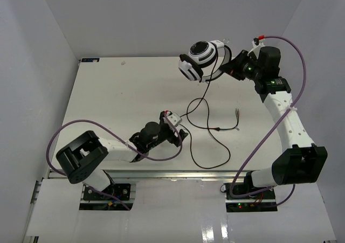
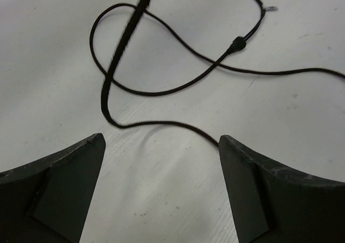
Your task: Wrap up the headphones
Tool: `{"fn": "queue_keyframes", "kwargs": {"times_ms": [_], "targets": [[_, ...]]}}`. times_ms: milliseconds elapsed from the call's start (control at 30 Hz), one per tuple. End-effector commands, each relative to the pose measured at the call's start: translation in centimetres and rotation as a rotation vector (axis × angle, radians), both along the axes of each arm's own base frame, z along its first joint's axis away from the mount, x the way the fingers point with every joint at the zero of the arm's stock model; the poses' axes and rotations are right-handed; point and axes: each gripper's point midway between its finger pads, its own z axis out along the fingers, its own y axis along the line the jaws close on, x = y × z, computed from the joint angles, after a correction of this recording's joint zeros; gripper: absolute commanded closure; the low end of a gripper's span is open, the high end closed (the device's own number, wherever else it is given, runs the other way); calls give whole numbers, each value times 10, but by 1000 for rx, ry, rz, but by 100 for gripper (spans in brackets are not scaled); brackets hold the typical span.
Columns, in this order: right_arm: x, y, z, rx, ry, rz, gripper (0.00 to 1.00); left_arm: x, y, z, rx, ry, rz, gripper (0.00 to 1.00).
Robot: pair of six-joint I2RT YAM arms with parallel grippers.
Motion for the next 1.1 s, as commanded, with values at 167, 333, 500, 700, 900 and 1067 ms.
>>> {"fn": "queue_keyframes", "kwargs": {"times_ms": [167, 333, 500, 700, 900, 1067], "targets": [[-27, 16, 45, 86, -153, 109, 92, 17, 4, -26, -28, -44, 84, 4], [-33, 17, 42, 90, -149, 123, 92, 23, -6, -13, -183, -61, 100, 4], [-36, 20, 44, 102, -153, 141, 92, 36, -30, -6, -256, -61, 88, 4], [-42, 20, 52, 105, -172, 150, 92, 58, -60, -12, -255, -16, 91, 45], [-51, 22, 64, 108, -208, 183, 92, 46, -54, -17, -253, -9, 58, 99], [-62, 24, 76, 93, -255, 221, 92, 34, -37, -10, -266, -26, 46, 100]]}}
